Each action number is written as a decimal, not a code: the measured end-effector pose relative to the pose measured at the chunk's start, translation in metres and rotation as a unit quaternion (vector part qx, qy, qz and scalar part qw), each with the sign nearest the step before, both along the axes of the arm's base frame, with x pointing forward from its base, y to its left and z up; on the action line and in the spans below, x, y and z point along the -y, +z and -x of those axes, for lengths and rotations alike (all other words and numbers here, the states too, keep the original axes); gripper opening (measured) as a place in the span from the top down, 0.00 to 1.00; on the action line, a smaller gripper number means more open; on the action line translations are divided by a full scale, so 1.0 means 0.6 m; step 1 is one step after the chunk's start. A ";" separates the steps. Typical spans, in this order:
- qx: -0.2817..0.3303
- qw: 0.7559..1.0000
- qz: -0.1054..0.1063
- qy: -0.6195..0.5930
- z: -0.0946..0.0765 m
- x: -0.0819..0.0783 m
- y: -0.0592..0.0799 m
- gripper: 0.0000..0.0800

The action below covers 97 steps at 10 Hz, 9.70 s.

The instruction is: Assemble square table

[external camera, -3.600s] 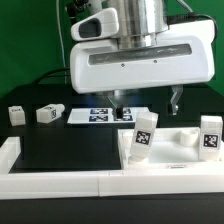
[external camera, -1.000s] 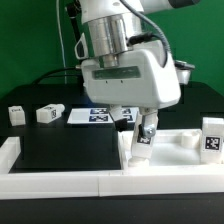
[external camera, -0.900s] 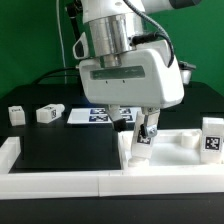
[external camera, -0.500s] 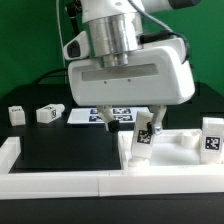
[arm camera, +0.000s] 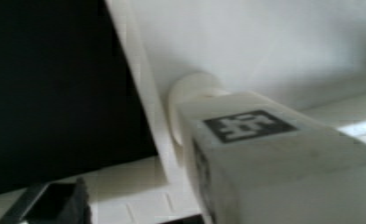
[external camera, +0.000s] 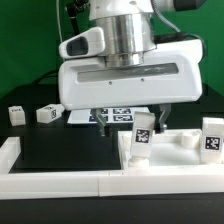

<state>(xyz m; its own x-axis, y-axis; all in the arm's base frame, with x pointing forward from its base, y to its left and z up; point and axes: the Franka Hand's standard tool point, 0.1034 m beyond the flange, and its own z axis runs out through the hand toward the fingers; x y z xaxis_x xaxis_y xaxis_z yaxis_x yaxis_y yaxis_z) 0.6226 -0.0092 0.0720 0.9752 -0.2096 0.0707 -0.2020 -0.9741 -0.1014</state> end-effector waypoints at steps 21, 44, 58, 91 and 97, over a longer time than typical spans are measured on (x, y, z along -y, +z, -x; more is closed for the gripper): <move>-0.083 0.885 -0.045 -0.455 0.000 -0.020 0.019 0.22; -0.086 0.759 -0.091 -0.639 -0.004 -0.036 0.010 0.64; -0.016 0.997 0.005 -0.074 -0.001 -0.019 0.009 0.22; -0.048 0.853 -0.062 -0.515 -0.005 -0.018 0.000 0.64; -0.062 0.778 -0.099 -0.618 0.000 -0.019 -0.002 0.64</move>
Offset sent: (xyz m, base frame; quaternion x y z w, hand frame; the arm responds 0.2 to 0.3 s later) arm 0.0000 0.0000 0.0000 0.0000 0.0000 0.0650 0.9979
